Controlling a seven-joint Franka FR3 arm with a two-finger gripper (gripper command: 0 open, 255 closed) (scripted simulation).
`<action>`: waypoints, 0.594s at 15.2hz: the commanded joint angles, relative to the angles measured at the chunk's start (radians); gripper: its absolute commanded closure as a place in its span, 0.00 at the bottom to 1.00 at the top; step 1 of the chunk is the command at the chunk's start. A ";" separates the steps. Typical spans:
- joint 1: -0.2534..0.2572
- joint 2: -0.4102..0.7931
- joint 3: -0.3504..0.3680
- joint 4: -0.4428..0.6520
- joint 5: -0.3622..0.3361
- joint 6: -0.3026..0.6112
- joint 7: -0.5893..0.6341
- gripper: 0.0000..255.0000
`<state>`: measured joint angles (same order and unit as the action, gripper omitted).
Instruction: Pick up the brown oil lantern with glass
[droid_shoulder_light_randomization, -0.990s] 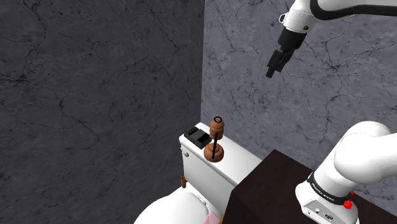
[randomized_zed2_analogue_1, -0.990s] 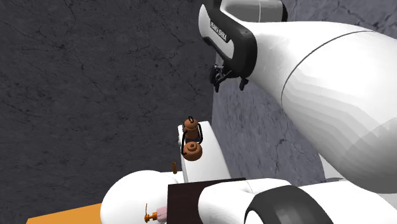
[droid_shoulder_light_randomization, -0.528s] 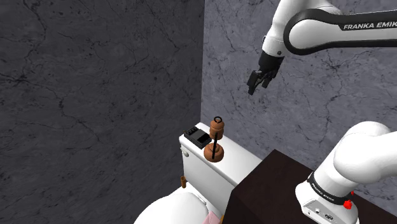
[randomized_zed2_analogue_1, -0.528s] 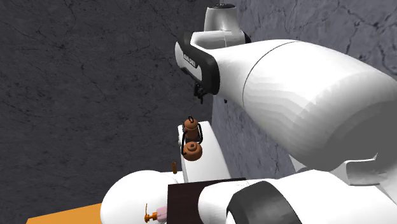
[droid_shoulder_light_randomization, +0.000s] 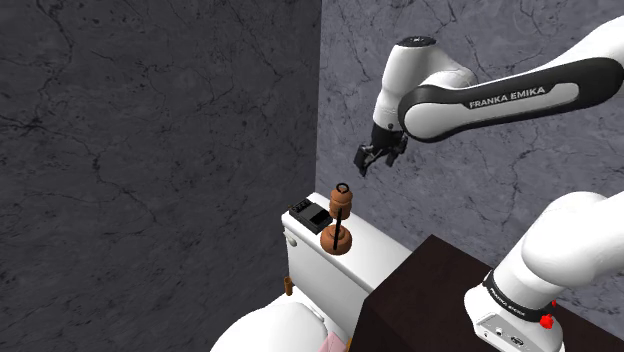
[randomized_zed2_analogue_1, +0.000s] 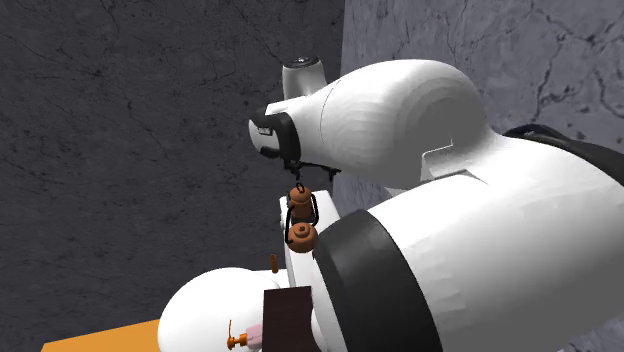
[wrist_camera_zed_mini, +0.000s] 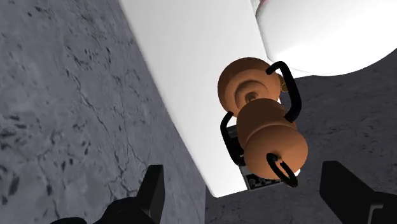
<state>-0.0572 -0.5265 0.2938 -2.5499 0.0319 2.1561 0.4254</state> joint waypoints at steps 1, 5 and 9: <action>-0.017 0.056 0.050 -0.001 -0.016 0.052 0.091 0.00; -0.072 0.213 0.154 0.027 -0.093 0.156 0.291 0.00; -0.135 0.399 0.245 0.090 -0.245 0.226 0.534 0.00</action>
<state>-0.1775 -0.1732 0.5171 -2.4813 -0.1712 2.3722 0.8906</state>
